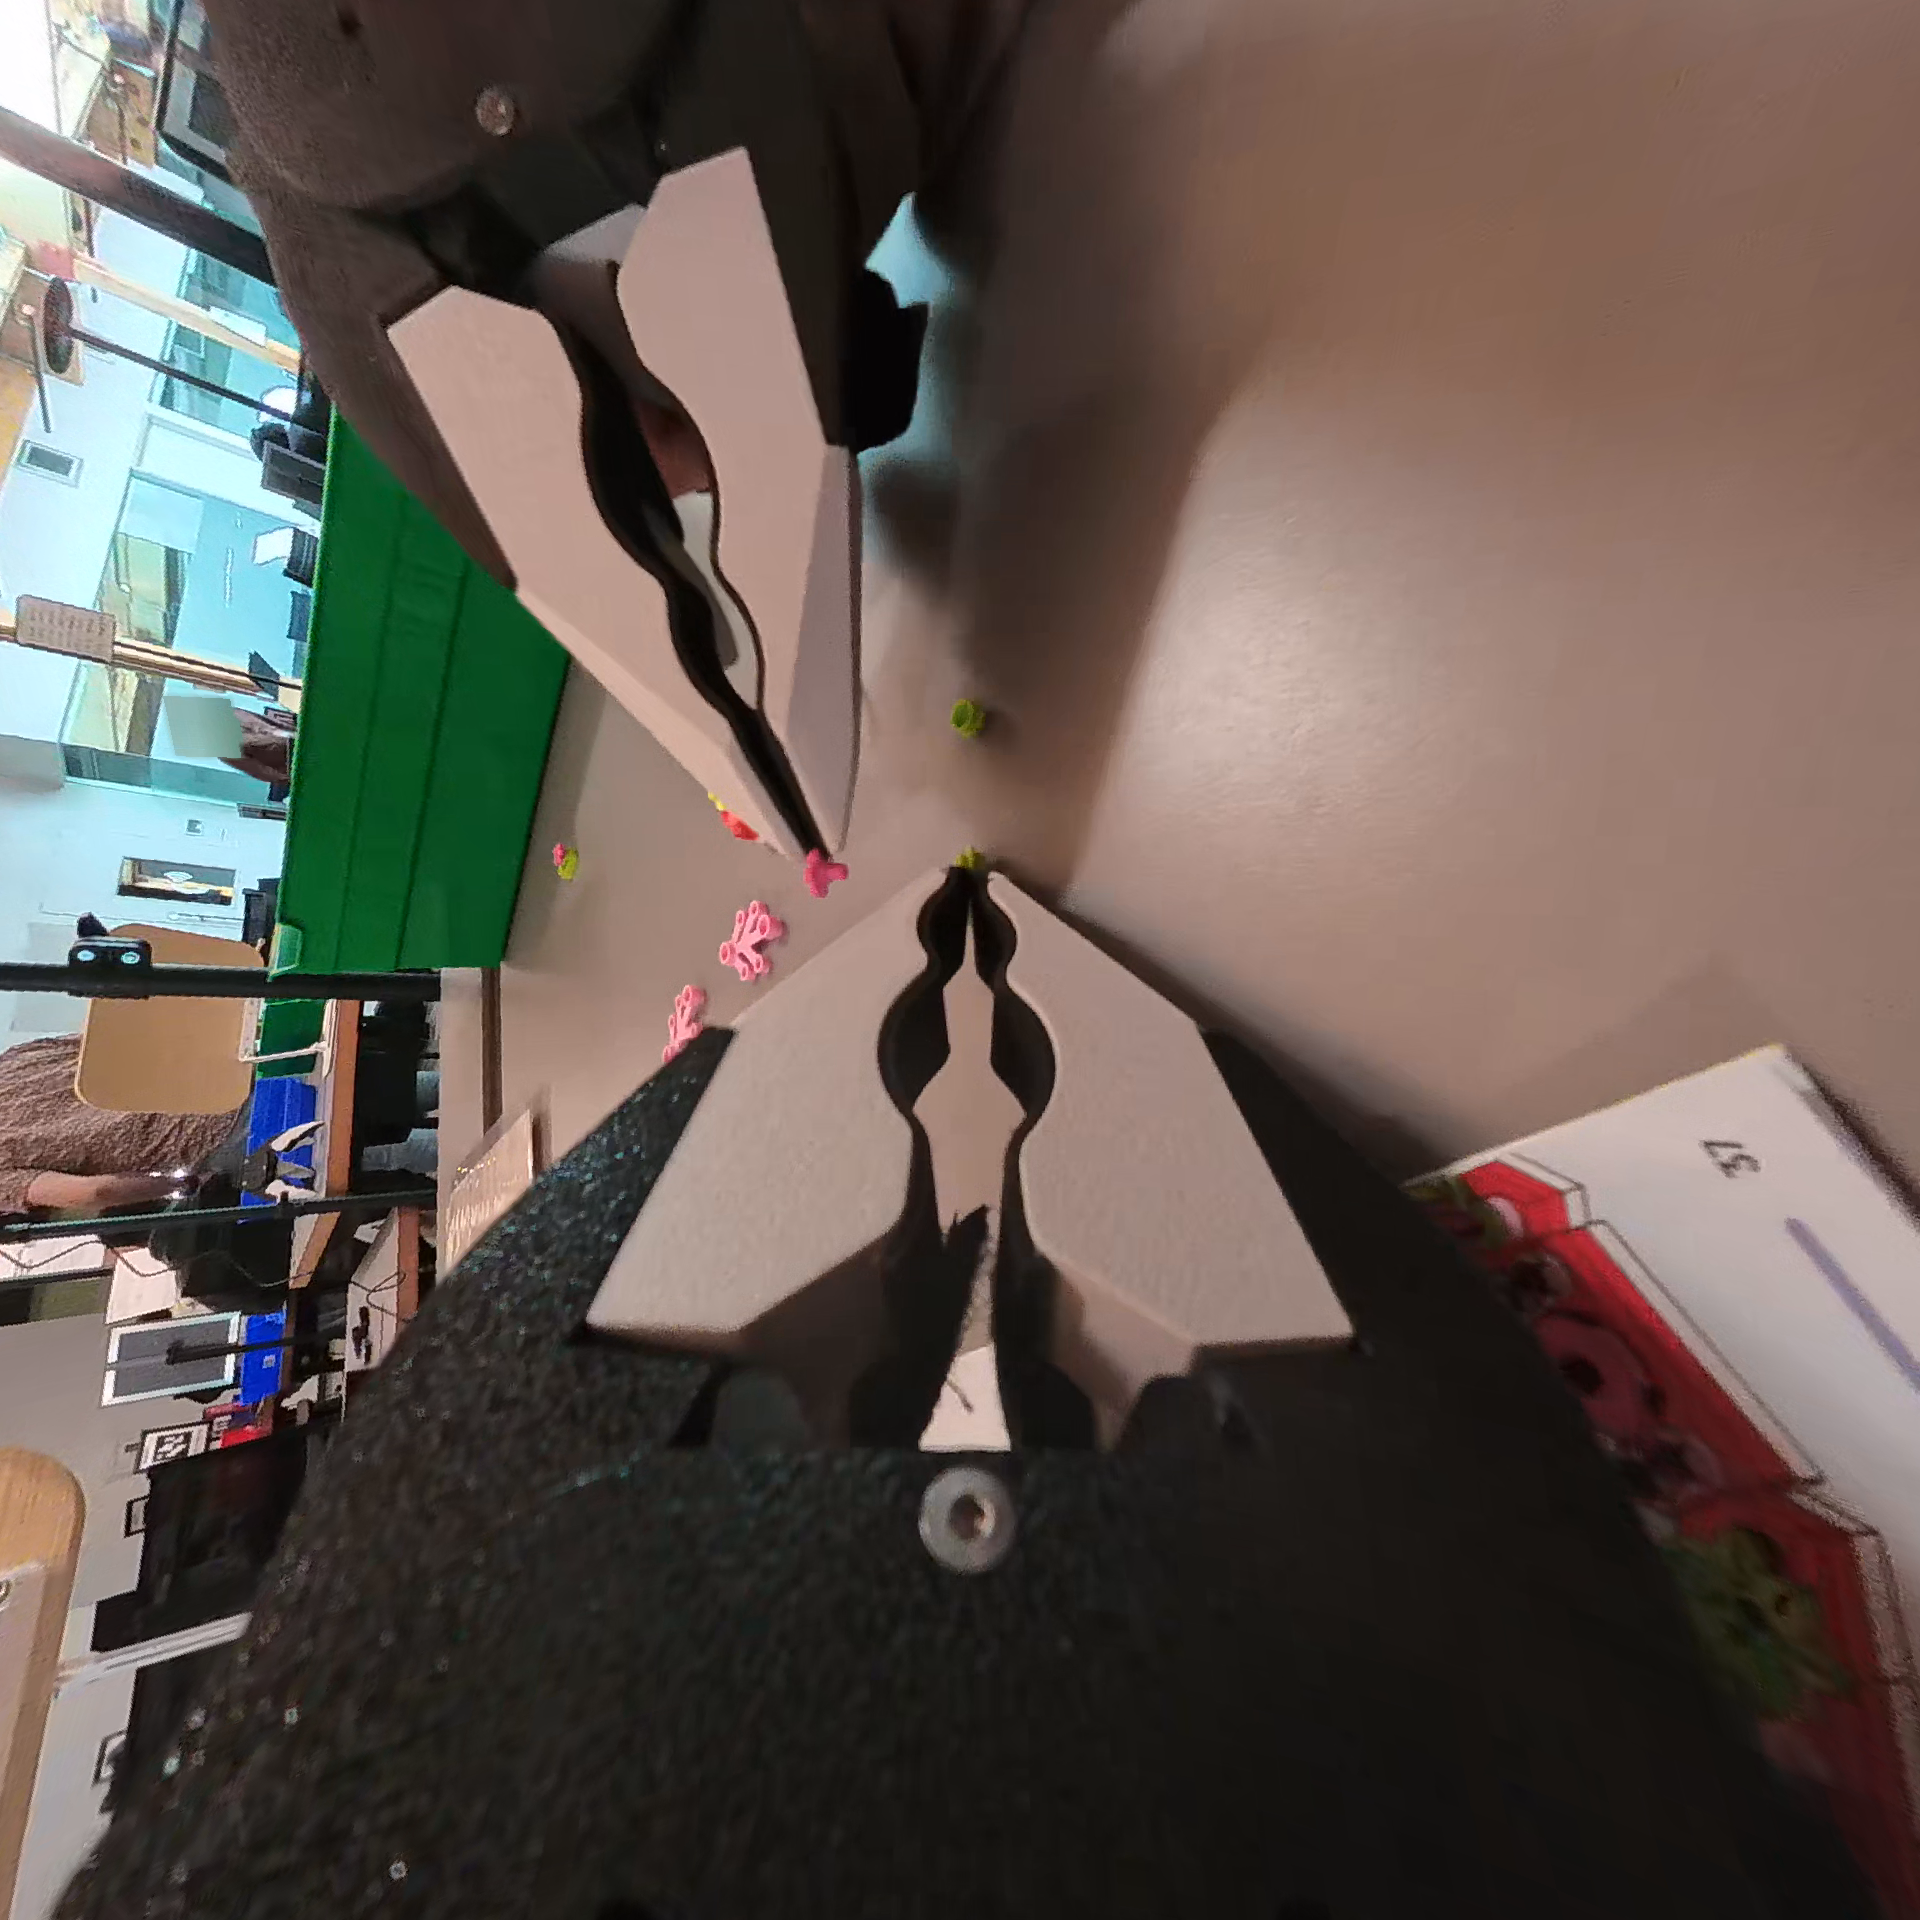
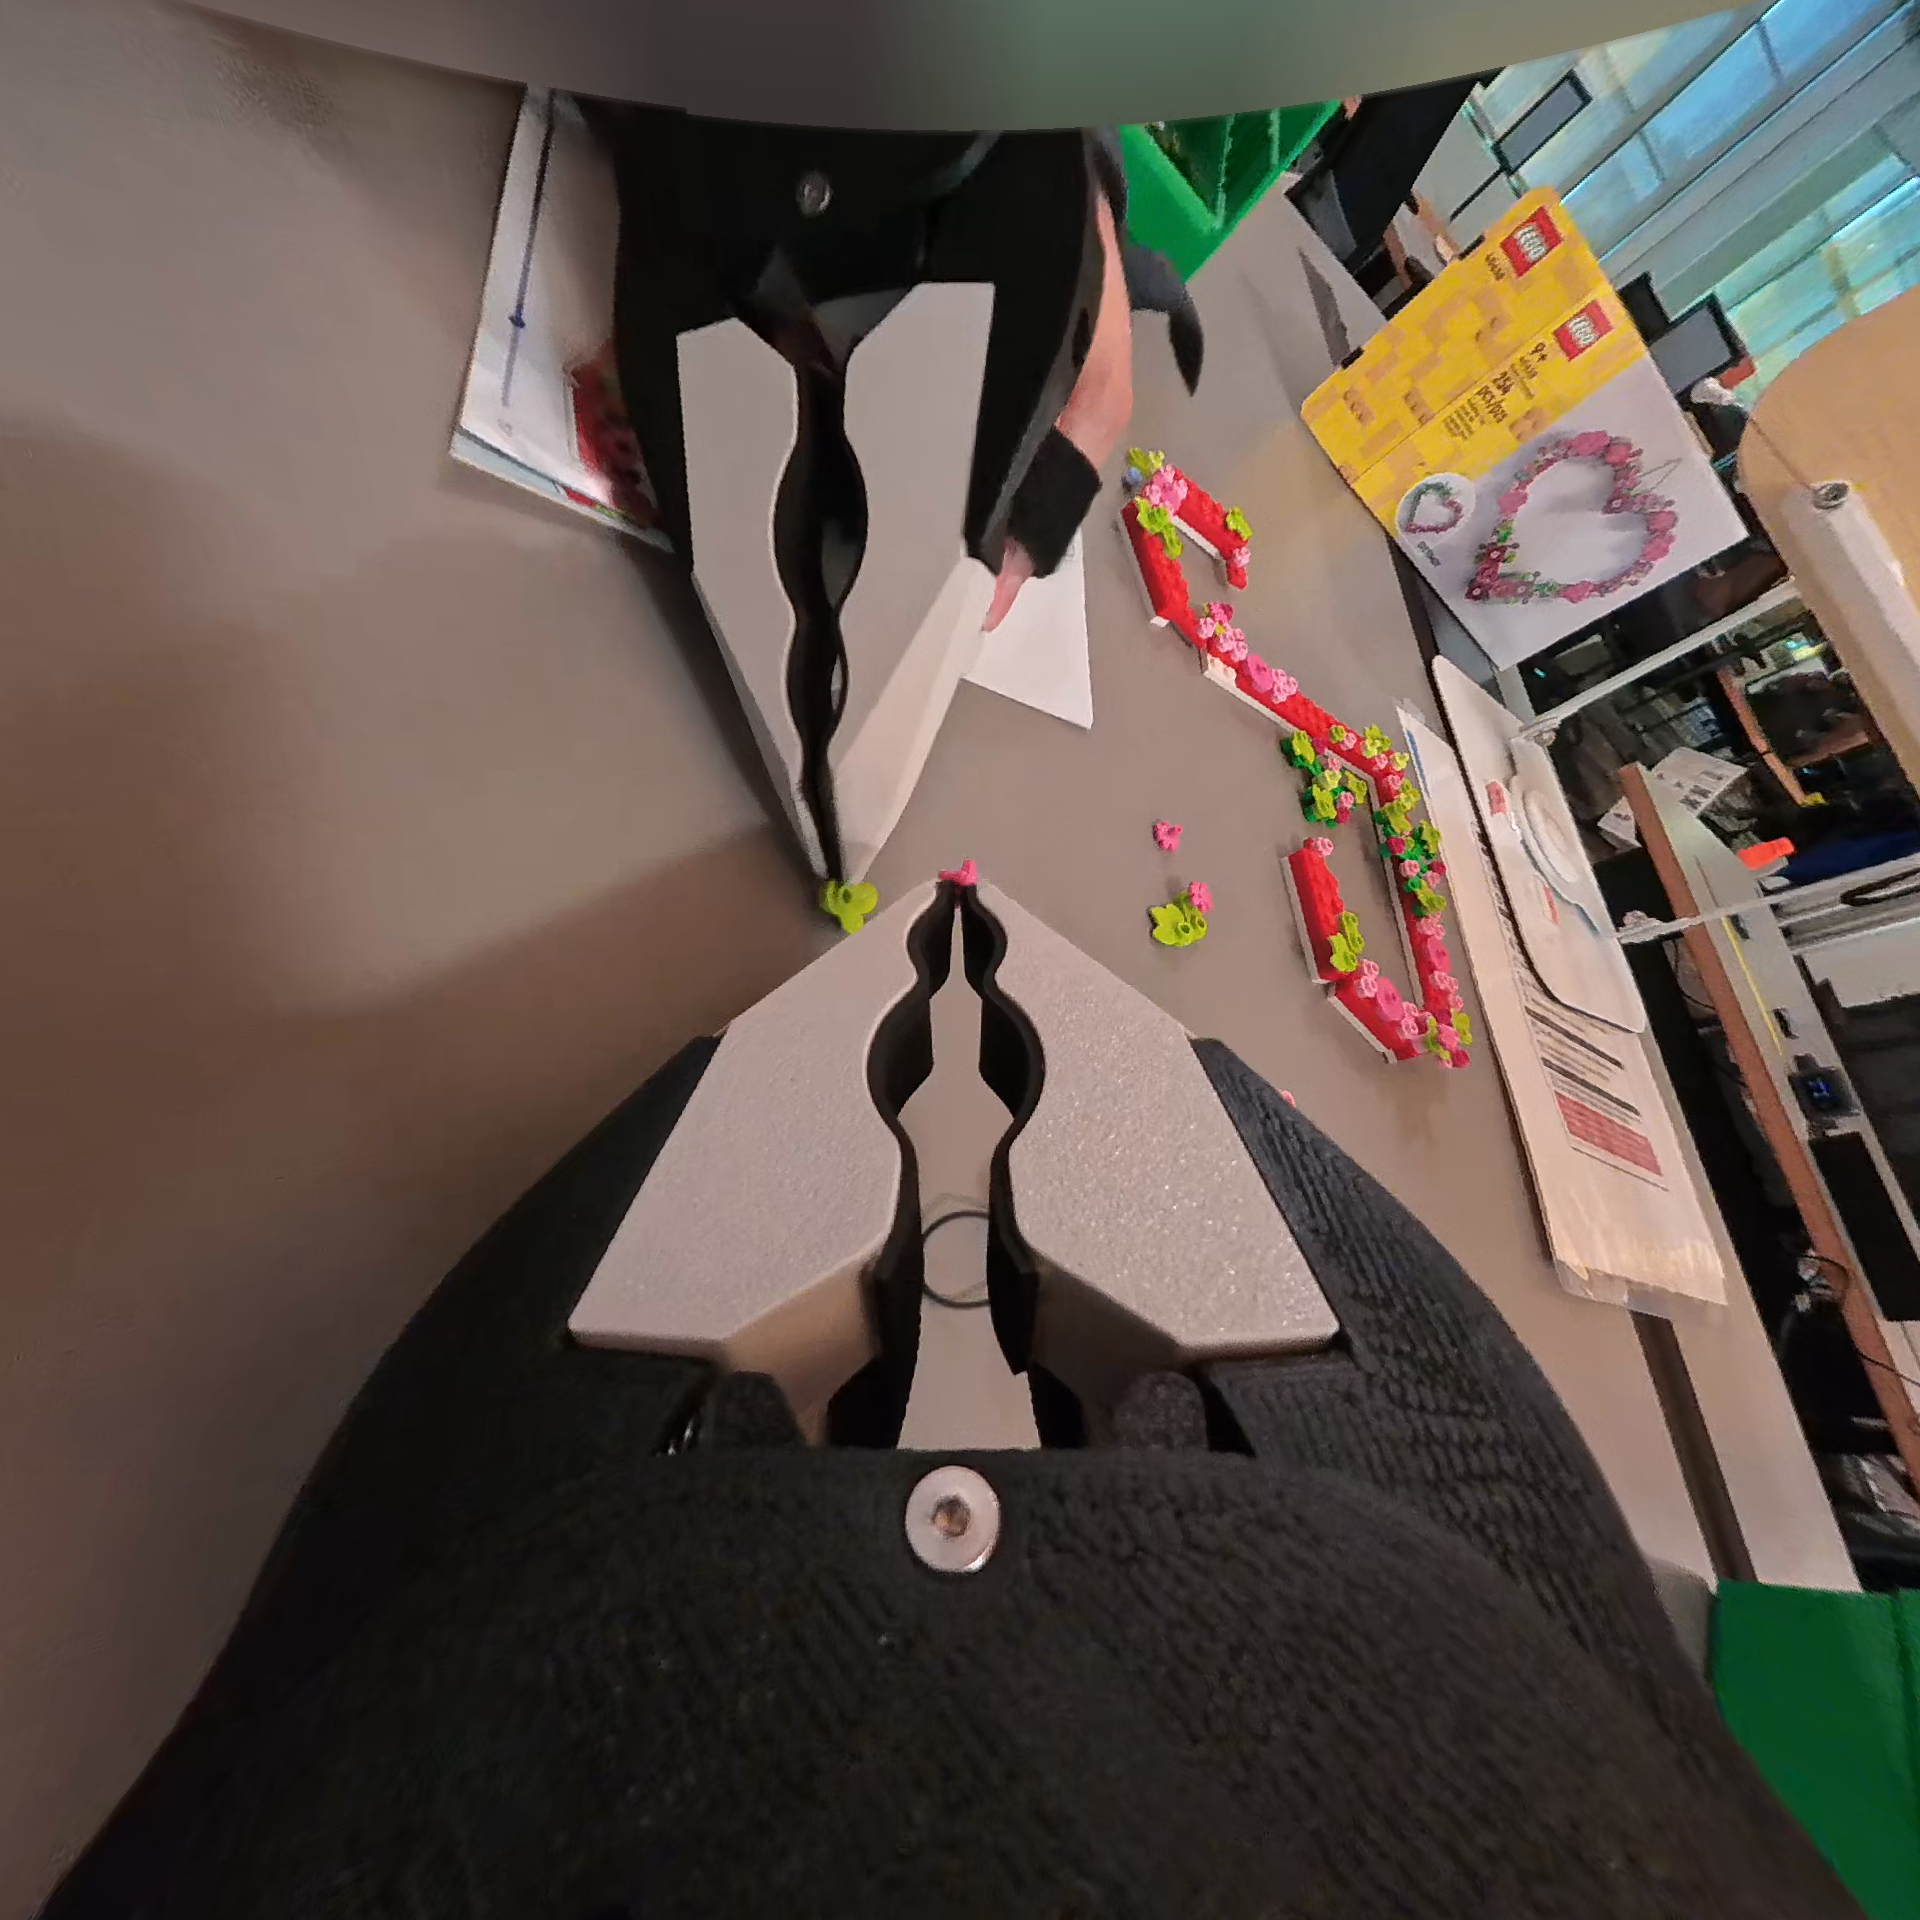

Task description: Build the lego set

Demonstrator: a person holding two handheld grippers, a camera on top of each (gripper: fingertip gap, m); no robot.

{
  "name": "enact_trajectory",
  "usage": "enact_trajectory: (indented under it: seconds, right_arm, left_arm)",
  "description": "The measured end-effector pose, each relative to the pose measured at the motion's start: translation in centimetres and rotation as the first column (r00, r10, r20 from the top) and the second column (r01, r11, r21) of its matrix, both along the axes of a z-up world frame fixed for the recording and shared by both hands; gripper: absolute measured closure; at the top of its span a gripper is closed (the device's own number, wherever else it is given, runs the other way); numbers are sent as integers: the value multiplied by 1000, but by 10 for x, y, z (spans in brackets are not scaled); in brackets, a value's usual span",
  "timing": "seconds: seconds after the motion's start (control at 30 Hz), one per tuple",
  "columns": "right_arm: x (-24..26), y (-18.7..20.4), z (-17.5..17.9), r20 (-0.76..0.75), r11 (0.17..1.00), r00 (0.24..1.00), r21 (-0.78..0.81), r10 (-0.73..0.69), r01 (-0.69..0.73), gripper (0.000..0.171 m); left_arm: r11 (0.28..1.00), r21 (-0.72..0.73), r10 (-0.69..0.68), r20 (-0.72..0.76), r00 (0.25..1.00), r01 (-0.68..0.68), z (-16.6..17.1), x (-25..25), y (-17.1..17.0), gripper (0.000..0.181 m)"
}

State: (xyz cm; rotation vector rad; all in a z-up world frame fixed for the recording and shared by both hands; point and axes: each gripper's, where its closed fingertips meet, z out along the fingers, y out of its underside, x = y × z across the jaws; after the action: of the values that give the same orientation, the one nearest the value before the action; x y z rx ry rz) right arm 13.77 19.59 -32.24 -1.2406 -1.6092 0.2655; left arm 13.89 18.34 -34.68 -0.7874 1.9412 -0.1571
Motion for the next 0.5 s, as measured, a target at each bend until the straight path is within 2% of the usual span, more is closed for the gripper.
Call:
enact_trajectory:
  seconds: [0.2, 0.5]
  right_arm:
    - [1, 1, -10, 69, 1000, 998, 26, -7, 6, 171]
    - [3, 4, -8, 61, 999, 998, 36, -29, 27, 171]
  left_arm:
    - [1000, 2, 6, -9, 1000, -6, -2, 1, 2, 181]
    - [1000, 18, 19, -15, 1000, -19, -3, 2, 5, 181]
